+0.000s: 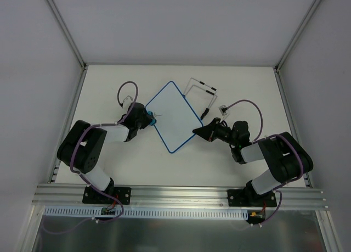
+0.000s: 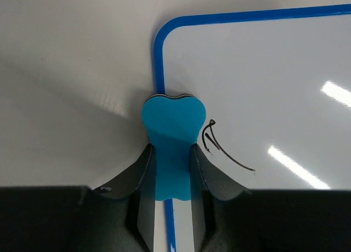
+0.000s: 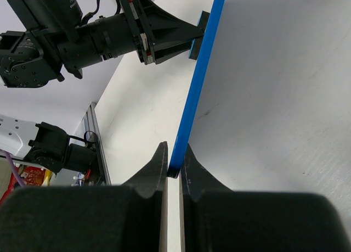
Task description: Erase the whiteboard
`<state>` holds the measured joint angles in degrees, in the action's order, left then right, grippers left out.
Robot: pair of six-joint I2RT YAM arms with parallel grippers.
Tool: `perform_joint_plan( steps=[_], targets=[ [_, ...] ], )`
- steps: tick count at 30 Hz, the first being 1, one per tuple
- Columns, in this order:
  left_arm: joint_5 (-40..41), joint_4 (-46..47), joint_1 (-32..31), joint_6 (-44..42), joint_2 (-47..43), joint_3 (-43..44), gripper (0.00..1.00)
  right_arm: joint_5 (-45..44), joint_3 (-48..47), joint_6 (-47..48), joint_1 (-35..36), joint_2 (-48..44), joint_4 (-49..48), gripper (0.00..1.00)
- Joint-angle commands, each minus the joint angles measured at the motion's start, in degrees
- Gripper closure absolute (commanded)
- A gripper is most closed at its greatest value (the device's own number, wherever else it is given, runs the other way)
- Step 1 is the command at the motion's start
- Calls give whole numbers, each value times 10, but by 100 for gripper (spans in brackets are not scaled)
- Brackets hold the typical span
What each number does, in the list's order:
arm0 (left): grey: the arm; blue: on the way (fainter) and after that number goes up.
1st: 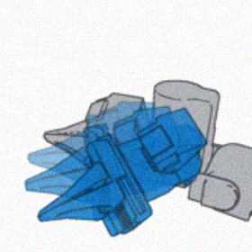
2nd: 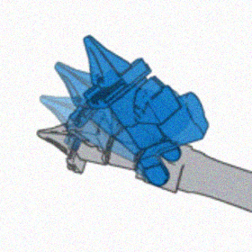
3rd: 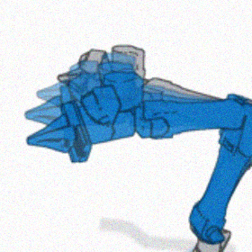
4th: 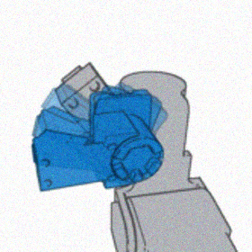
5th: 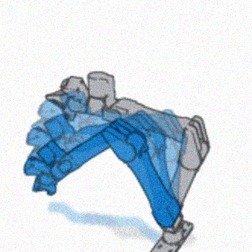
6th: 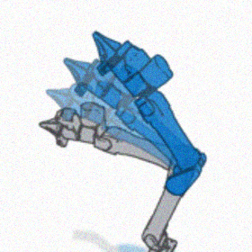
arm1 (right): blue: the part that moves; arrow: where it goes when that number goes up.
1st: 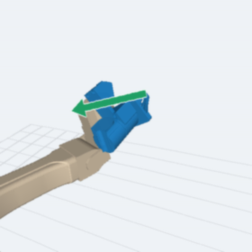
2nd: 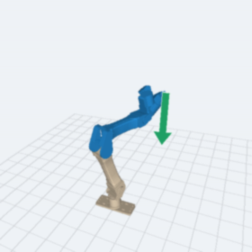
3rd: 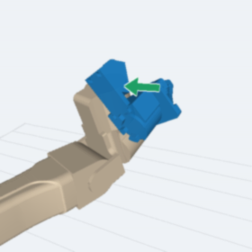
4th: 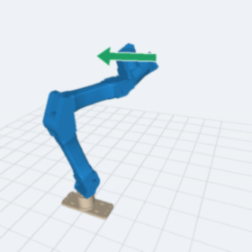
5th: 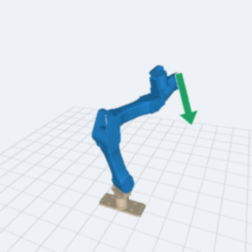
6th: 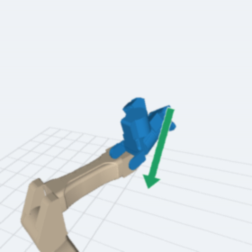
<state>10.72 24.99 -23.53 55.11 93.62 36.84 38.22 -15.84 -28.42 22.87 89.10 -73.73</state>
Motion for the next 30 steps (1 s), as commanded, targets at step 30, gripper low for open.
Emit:
perform_joint_plan(
  steps=[30],
  targets=[
    [-104, -27, -8, -63, 24, 66, 100, 112, 3, 25, 25, -9, -137, 100]
  ],
)
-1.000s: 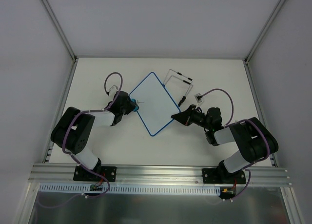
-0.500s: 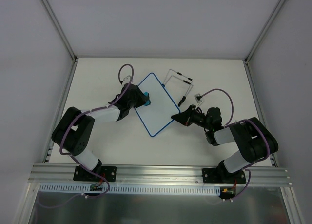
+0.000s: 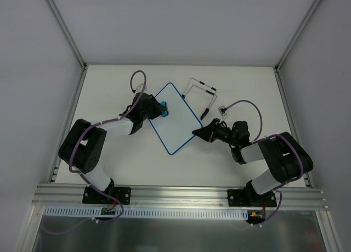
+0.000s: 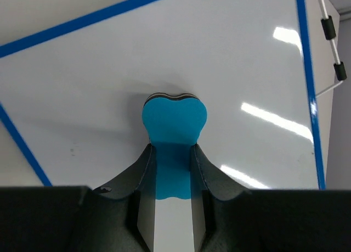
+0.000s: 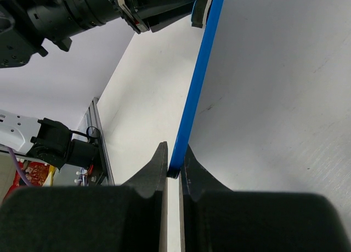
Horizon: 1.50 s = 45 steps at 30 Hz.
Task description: Erase the whiteboard
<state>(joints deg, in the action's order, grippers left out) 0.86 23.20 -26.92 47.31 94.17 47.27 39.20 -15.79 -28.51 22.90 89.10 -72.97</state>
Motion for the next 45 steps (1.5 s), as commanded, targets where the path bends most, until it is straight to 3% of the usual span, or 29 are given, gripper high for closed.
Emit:
perform_joint_plan(
  steps=[1, 12, 21, 29, 34, 45],
  targets=[
    [-7, 4, 33, 18, 19, -48, 100, 101, 3, 27, 24, -10, -145, 100],
    [-5, 29, 70, 32, 14, -126, 100, 96, 6, 30, 25, -12, -145, 100],
    [22, -2, 119, 8, -94, -183, 100, 93, 6, 32, 23, -11, -145, 100],
    [107, -175, 130, -84, -244, -148, 100, 91, 4, 32, 23, -22, -145, 100],
    [184, -229, 178, -122, -311, -161, 100, 87, -8, 22, 22, -38, -143, 100],
    [151, -279, 265, -96, -269, -158, 100, 78, -42, 29, 11, -71, -92, 100]
  ],
)
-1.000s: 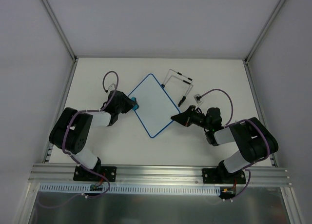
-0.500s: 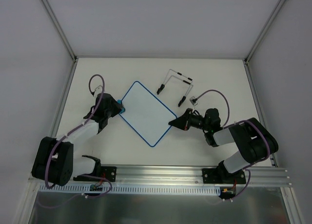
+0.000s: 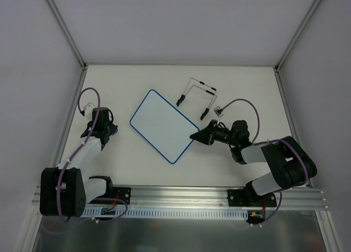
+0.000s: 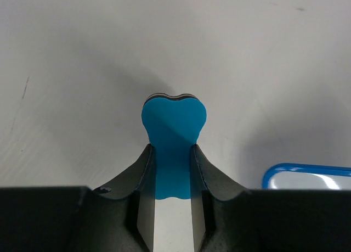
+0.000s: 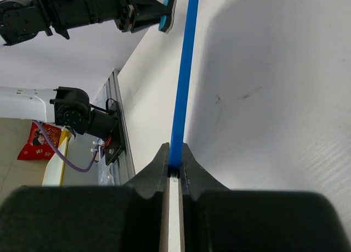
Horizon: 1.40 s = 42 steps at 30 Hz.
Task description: Erase the whiteboard
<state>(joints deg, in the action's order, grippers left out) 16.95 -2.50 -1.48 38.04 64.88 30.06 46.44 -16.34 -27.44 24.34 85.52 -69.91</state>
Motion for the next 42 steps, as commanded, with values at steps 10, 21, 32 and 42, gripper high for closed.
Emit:
perform_joint_plan(
  steps=[10, 21, 32, 42],
  targets=[
    [-23, -49, 11, 5, 66, 45, 31, 14, -69, 27, -13, -71, -54, 100],
    [-68, -108, 11, -8, -12, 90, 1, 66, -185, 82, -110, -120, 145, 100],
    [-152, -197, 11, -146, -244, 133, 1, 170, -433, 281, -241, -51, 542, 100],
    [-141, -213, 10, -250, -317, 110, 1, 258, -571, 363, -332, 54, 617, 100]
  ],
)
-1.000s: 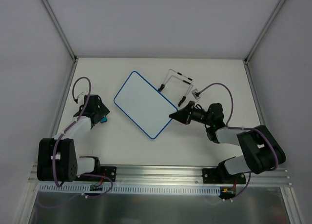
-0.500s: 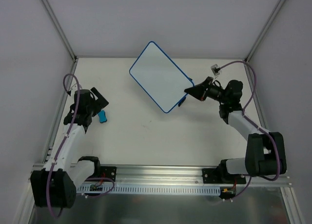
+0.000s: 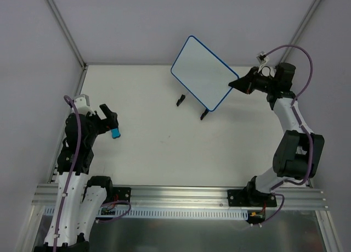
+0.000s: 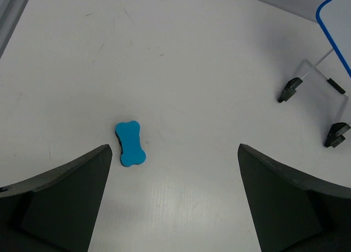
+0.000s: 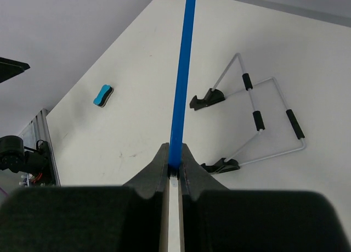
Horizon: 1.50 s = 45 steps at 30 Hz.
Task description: Erase the whiteboard
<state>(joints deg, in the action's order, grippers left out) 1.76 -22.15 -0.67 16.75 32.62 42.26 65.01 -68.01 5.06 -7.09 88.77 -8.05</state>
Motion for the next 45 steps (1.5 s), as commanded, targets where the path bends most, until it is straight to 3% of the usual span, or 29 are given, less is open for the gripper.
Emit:
perform_joint_plan(
  steps=[1, 15, 45],
  targets=[
    [13, -16, 1, -38, 9, -12, 1, 81, -64, 38, -28, 33, 1, 100],
    [17, -17, -3, -37, 12, -17, 1, 150, -100, 62, -53, 147, 8, 100],
    [7, -18, -4, -42, 10, -21, 1, 178, -78, 125, -58, 238, 38, 97]
  ],
)
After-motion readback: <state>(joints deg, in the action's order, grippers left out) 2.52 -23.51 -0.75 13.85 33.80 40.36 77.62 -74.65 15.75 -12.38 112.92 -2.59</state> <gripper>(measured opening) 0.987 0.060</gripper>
